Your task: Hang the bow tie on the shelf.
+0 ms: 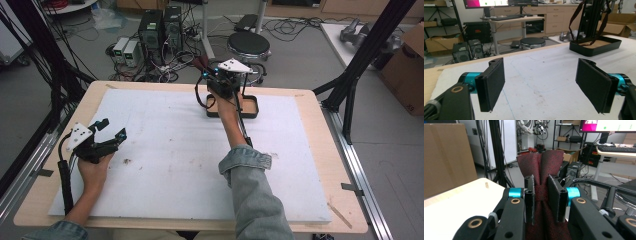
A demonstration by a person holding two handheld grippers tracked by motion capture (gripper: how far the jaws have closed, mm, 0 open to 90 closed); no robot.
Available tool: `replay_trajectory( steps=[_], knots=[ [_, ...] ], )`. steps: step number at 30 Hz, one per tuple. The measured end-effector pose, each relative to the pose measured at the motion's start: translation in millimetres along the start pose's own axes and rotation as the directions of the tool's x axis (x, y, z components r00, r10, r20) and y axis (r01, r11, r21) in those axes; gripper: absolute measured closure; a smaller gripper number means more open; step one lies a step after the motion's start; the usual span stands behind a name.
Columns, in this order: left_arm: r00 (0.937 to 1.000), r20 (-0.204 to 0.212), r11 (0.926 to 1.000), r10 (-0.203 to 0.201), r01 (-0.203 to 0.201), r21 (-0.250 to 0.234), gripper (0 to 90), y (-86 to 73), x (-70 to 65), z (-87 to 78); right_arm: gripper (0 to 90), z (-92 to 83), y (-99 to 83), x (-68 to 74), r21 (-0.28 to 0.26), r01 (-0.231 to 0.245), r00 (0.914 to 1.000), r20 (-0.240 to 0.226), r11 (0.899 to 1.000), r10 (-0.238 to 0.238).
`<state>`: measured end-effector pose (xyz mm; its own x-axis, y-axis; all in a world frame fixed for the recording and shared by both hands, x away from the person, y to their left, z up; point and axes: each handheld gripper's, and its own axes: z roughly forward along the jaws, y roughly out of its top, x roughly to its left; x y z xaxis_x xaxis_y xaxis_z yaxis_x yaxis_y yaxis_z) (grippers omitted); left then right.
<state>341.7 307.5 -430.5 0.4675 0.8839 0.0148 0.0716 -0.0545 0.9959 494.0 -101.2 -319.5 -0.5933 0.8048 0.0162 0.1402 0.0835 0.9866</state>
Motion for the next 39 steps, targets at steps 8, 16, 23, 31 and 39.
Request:
replay_trajectory(
  steps=[8, 16, 23, 31, 39],
  knots=[
    [0.9999, 0.002, 0.9999, -0.013, 0.013, -0.001, 23.7, -0.4, 0.9, -0.2, 76.3, 5.5, 6.1, -5.4, -0.009, -0.016, 0.9994, 0.031, 1.000, 0.017],
    [0.9999, 0.003, 0.9999, -0.015, 0.015, -0.001, 23.6, -0.5, 0.9, -0.1, 76.3, 4.5, 4.7, -8.6, 0.021, 0.003, 0.9950, 0.100, 1.000, -0.005],
    [0.9999, 0.006, 0.9999, -0.013, 0.013, 0.003, 23.6, -0.3, 0.8, -0.4, 76.2, 4.3, 2.3, -10.0, 0.057, 0.018, 0.9887, 0.148, 0.998, -0.027],
    [0.9999, 0.006, 0.9999, -0.015, 0.015, 0.002, 23.6, -0.5, 0.8, -0.1, 75.6, 6.1, -0.3, -12.0, 0.072, 0.025, 0.9840, 0.174, 0.997, -0.038],
    [0.9999, 0.007, 0.9999, -0.013, 0.013, 0.003, 23.6, -0.5, 1.2, -0.2, 74.5, 7.1, -0.9, -11.1, 0.073, 0.033, 0.9818, 0.184, 0.997, -0.046]
  ],
)
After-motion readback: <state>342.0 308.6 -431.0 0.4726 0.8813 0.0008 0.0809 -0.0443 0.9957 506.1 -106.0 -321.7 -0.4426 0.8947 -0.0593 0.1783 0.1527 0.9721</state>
